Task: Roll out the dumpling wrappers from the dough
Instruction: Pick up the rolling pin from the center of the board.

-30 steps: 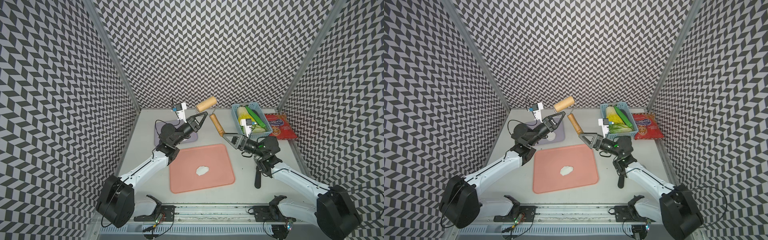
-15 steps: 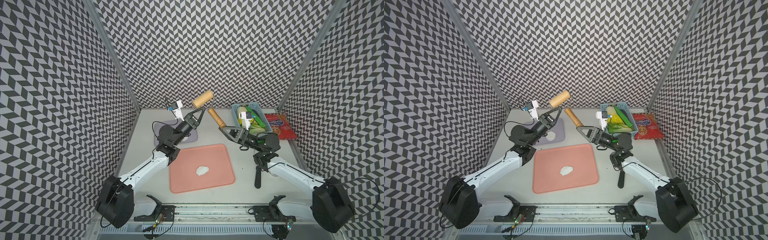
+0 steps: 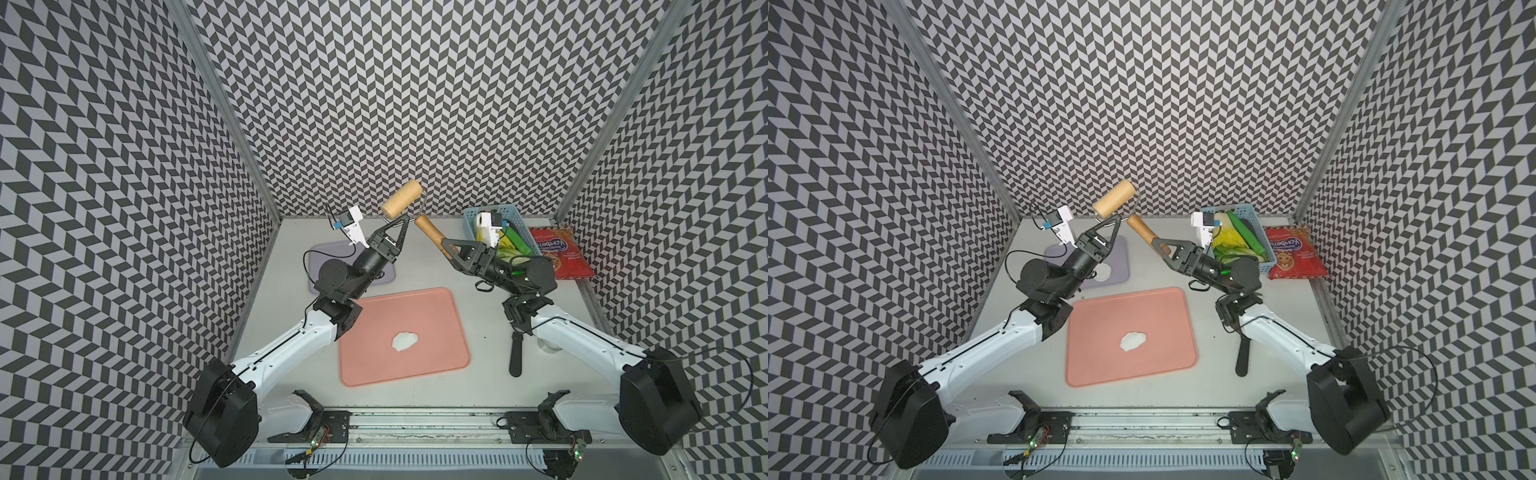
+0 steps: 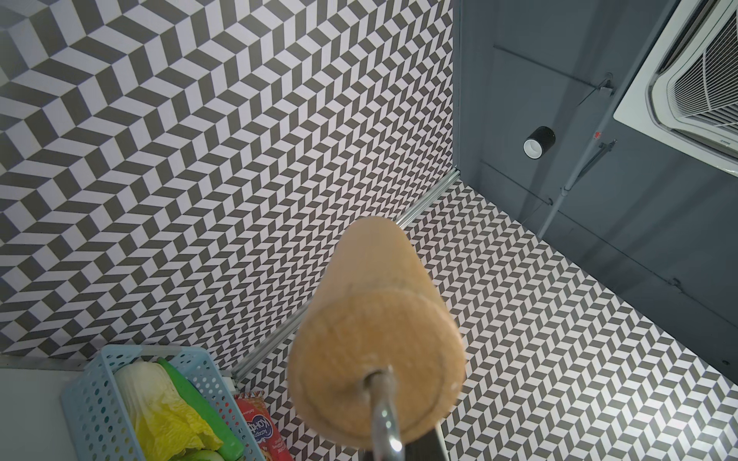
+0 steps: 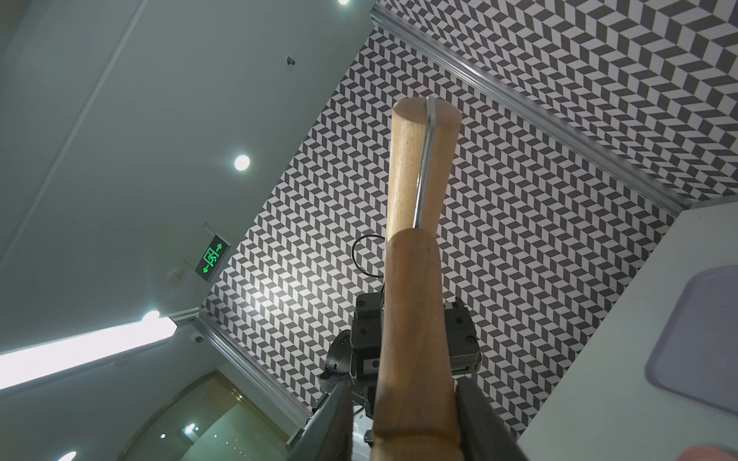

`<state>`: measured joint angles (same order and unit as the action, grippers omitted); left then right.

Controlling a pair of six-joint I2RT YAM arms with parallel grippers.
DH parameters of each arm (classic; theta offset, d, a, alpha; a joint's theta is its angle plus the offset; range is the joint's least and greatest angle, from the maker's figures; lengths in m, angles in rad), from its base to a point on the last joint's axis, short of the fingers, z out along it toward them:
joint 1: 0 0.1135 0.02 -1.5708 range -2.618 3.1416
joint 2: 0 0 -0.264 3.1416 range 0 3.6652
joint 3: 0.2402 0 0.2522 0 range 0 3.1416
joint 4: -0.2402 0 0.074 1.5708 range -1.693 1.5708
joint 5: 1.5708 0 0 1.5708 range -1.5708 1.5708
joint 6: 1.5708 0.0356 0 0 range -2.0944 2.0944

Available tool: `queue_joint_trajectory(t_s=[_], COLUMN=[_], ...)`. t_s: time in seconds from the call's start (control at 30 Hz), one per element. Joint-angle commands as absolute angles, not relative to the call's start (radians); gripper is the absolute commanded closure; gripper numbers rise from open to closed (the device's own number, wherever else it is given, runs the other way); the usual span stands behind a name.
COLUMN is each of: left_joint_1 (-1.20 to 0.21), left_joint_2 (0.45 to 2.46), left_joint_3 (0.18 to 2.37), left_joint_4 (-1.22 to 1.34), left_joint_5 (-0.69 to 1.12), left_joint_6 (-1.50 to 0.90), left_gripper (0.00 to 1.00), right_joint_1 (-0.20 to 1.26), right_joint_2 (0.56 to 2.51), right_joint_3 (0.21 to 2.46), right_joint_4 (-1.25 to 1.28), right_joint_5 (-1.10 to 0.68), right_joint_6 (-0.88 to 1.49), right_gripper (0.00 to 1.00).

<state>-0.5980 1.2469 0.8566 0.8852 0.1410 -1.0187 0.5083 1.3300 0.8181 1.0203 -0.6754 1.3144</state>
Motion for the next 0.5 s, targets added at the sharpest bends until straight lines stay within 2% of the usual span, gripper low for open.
queue_joint_trajectory(t_s=[0.0, 0.47], left_joint_1=[-0.606, -0.632], left_joint_2=[1.231, 1.247], left_joint_3=[0.845, 0.836], left_joint_4=[0.885, 0.900], left_joint_5=[0.117, 0.112], left_joint_6=[-0.980, -0.968], left_gripper=[1.00, 1.00], right_joint_1=[0.514, 0.515], right_joint_2=[1.334, 1.350], right_joint_3=[0.867, 0.909], right_joint_4=[1.077, 1.030], right_joint_5=[-0.660, -0.676], right_joint_6=[1.330, 1.347], right_gripper=[0.57, 0.58])
